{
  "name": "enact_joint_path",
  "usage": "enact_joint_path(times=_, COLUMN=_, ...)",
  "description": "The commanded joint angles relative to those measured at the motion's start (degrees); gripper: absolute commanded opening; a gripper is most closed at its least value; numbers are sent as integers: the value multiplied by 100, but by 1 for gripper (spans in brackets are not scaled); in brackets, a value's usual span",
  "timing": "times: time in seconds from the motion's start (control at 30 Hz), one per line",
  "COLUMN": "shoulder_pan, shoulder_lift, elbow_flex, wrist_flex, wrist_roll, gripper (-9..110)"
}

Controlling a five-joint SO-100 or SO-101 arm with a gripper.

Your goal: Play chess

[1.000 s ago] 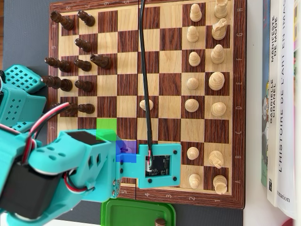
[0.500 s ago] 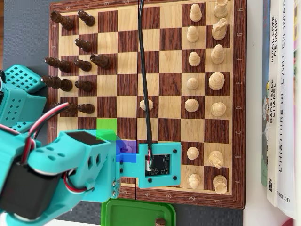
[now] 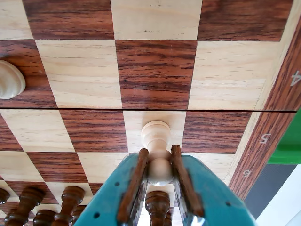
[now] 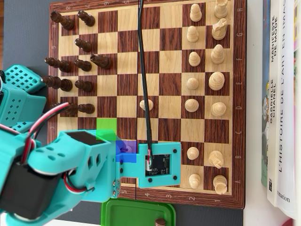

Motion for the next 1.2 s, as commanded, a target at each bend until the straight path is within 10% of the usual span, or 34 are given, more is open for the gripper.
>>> enact_joint_path(times=0.0, shoulder_pan=18, shoulder_lift=105, elbow_flex=-176, wrist_flex=26, wrist_roll=-26, gripper=5)
enact_joint_path(times=1.17, shoulder_pan=-765, shoulder_lift=2716, elbow_flex=2426, wrist_flex=-325, wrist_roll=246, gripper=5)
